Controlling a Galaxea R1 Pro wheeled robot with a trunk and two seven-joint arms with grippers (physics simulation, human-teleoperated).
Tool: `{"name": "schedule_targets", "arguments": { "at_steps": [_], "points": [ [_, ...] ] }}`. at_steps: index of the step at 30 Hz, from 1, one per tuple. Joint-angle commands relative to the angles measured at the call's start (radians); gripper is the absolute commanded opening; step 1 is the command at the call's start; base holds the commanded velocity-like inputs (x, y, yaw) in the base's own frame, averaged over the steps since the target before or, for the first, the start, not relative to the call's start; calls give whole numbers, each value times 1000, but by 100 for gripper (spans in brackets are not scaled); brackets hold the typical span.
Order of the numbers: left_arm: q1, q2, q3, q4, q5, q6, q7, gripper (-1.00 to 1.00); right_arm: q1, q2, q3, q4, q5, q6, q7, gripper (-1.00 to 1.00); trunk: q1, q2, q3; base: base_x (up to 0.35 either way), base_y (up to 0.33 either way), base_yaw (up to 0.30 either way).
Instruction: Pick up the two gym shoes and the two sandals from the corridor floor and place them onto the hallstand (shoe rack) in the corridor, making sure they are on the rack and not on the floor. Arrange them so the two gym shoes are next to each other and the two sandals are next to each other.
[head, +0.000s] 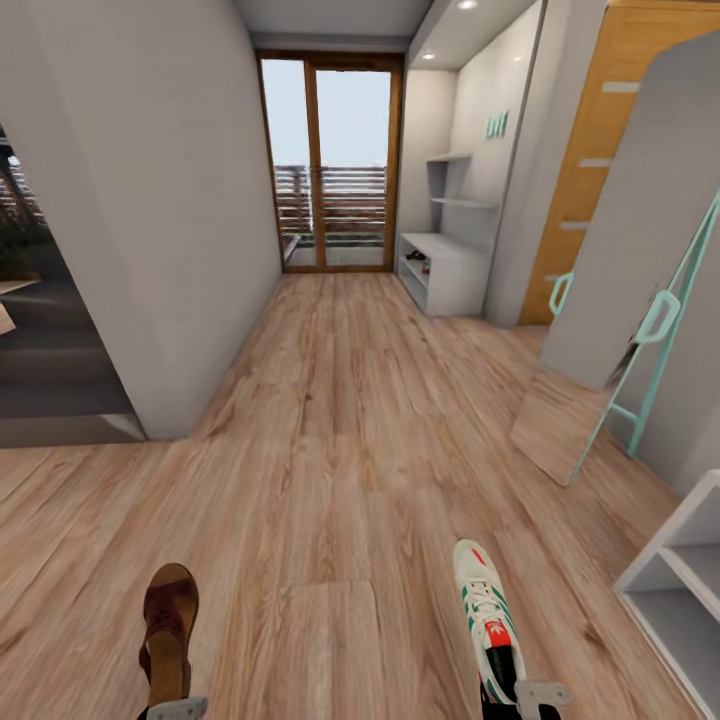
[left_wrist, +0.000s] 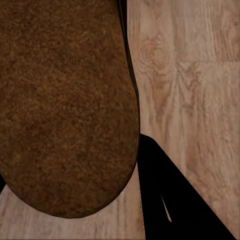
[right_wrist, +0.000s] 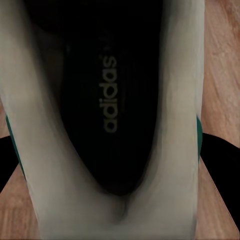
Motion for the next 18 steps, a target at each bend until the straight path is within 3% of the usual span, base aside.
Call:
{"name": "schedule_targets", "arguments": {
  "at_steps": [1,18],
  "points": [
    [-1,-1,4,1,-7,-3,1,-100,-1,1,-5,1,11,-3,-4,-100,0,0,-1,335,0,0],
    [-1,-3,3,1,-8,-3,1,-100,-1,2,-4,1,11,-4,-4,-100,0,0,-1,336,0,0]
  ]
}}
